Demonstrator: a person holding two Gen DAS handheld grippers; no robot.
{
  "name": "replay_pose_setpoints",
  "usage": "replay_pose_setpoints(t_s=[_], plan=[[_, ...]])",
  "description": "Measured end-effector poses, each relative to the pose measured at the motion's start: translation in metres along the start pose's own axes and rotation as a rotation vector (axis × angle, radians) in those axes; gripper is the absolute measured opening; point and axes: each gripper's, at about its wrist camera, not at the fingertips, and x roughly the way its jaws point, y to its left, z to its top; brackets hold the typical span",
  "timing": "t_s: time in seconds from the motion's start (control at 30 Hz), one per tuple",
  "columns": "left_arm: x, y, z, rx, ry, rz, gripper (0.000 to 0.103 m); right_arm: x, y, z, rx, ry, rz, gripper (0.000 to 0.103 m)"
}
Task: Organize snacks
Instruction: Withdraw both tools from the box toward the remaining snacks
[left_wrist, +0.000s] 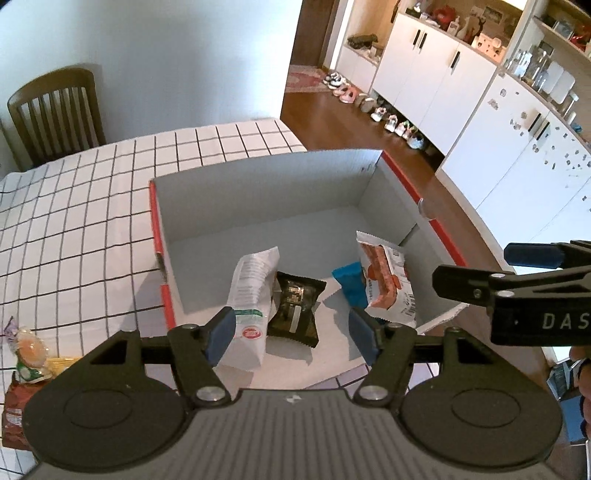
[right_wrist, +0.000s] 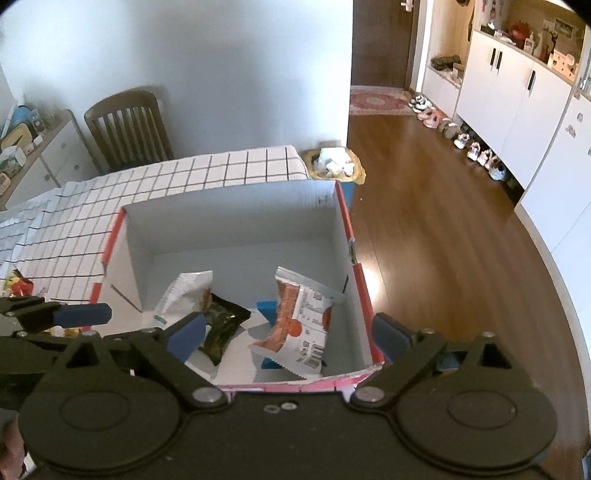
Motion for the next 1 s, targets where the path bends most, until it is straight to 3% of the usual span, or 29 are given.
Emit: replay_pose_setpoints(t_s=[0.33,0.47,0.67,0.9,1.0], plan=[[-0.043,0.020,-0.013,0.024,-0.071,-0.022,0.067,-0.037,0.025,-0.007,-0.004,-0.063,0.015,0.101],[-0.065,0.038,-0.020,0.019,-0.106,-0.031,0.082,-0.051,0.039,-0.010,-0.006,-0.094,0.034,0.102],[-0.088,0.072,-0.030,0.000,-0.116,-0.040,0.083,-0.064,0.069,-0.015,-0.002,-0.123,0.078,0.102],[-0.106,0.114,-0.045,-0.044,-0.135,-0.037,0.100,-0.068,0.110,-0.024,-0.012,-0.127,0.125,0.102],[-0.113,0.135,-0.048,-0.065,-0.153,-0.031,0.101,-0.067,0.130,-0.028,-0.023,-0.119,0.143,0.102]])
